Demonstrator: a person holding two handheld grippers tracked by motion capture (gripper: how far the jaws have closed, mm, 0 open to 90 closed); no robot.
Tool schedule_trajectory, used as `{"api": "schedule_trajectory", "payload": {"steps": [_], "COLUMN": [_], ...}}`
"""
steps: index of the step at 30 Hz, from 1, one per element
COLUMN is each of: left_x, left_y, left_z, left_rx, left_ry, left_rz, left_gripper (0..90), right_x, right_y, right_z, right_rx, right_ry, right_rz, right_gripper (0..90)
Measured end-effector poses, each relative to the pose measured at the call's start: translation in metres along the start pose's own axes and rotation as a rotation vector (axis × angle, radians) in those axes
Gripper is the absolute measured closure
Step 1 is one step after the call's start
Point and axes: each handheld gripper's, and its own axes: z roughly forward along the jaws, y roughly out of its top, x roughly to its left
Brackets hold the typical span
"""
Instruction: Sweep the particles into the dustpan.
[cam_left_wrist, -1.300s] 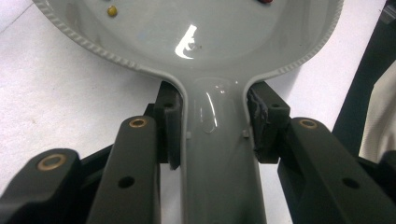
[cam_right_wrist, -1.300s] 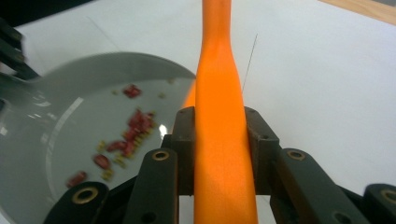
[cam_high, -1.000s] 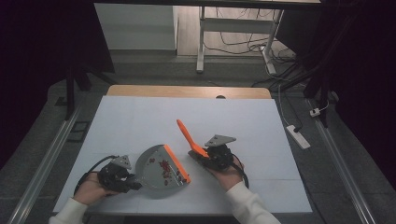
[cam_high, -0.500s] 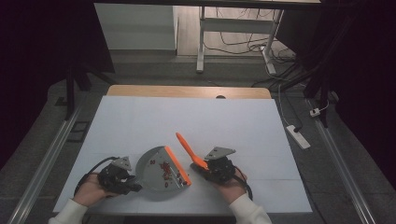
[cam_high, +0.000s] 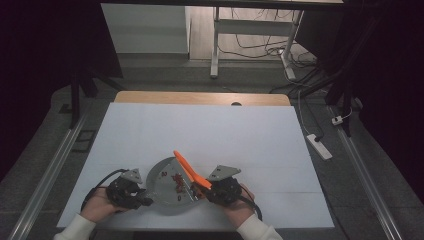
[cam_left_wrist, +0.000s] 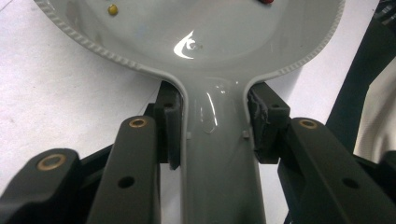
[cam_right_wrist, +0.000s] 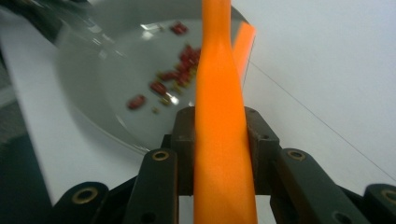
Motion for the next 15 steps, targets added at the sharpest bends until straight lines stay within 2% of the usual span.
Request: {"api": "schedule_trajectory", "payload": {"steps": [1, 5, 9, 11, 15], "left_x": [0.000, 0.000, 0.000, 0.000, 0.000], "left_y": [0.000, 0.000, 0.000, 0.000, 0.000], "left_z": [0.001, 0.001, 0.002, 0.002, 0.003], "left_rx": [0.002, -0.006, -0.015, -0.017, -0.022], "left_ry": [0.002, 0.000, -0.003, -0.002, -0.006], "left_rz": [0.000, -0.002, -0.003, -0.002, -0.003], "left_gripper": [61.9, 61.9, 61.9, 61.9, 61.9], "right_x": [0.002, 0.007, -0.006, -0.018, -0.035], "right_y": [0.001, 0.003, 0.003, 0.002, -0.002], "right_z": [0.001, 0.002, -0.005, -0.009, -0.017], "right_rx": [-0.002, -0.022, -0.080, -0.099, -0.110], "right_ry": [0.026, 0.052, 0.007, -0.014, -0.055], "right_rz": [0.013, -0.013, 0.029, 0.061, 0.101], "right_gripper": [70.4, 70.3, 70.3, 70.3, 70.3]}}
